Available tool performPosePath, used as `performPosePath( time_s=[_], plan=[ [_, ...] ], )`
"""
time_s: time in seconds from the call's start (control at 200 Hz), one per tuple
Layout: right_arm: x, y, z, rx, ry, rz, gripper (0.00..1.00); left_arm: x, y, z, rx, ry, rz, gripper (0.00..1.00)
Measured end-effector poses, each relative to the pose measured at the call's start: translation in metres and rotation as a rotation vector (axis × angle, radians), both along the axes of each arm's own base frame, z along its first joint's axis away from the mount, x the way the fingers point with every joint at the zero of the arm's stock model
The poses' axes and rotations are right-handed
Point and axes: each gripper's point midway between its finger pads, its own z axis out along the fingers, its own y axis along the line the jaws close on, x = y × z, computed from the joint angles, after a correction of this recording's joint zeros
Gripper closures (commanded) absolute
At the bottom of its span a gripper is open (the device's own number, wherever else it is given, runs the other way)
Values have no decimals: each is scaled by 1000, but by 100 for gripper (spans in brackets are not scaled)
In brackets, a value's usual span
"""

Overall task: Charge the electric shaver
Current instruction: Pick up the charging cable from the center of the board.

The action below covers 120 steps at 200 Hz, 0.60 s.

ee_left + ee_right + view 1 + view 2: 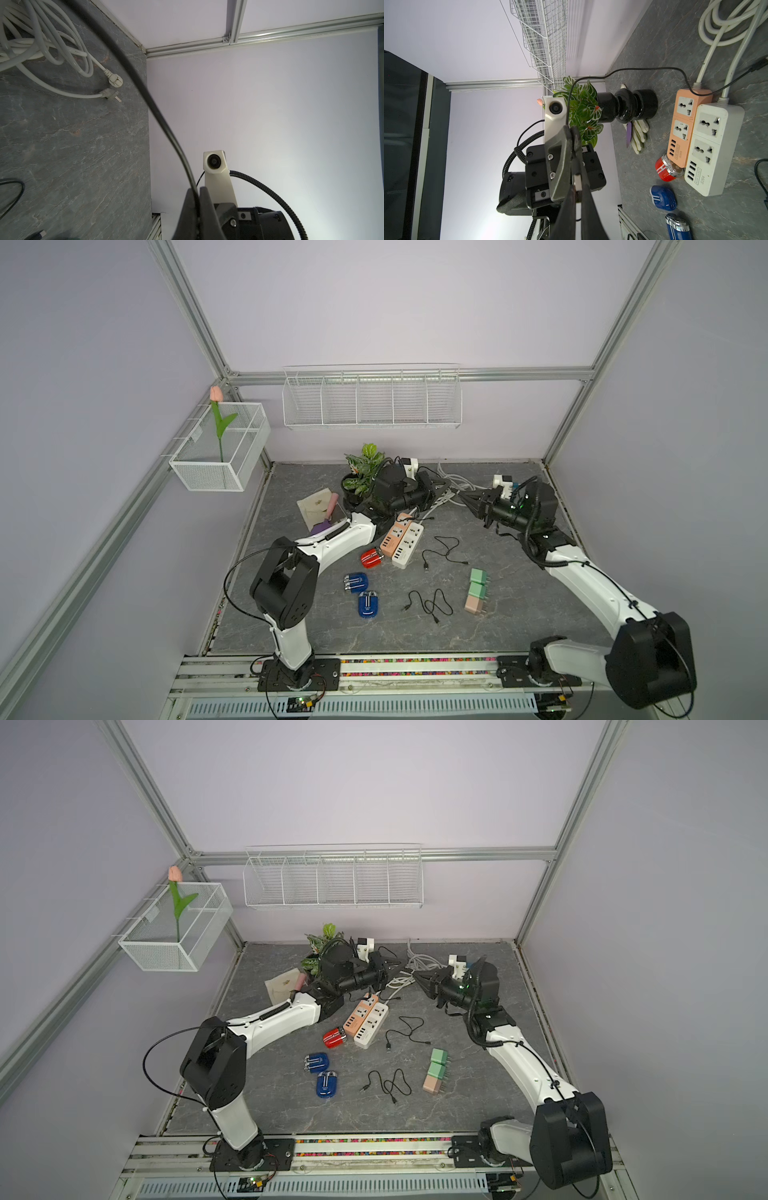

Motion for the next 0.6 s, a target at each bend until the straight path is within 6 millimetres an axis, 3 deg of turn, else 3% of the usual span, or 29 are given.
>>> performPosePath(
  time_s=[0.115,0.265,0.41,0.6],
  plan=[
    [4,-3,4,-1,-4,-8,93,-1,-1,2,-10,-1,-8,77],
    [14,-4,17,-8,-12,3,93,-5,-2,6,-26,1,-32,65],
    [18,2,18,-20,3,50,93,-4,0,9,-35,-4,-48,64],
    [19,10,7,-32,50,116,93,-3,3,10,-44,1,-58,69]
  ],
)
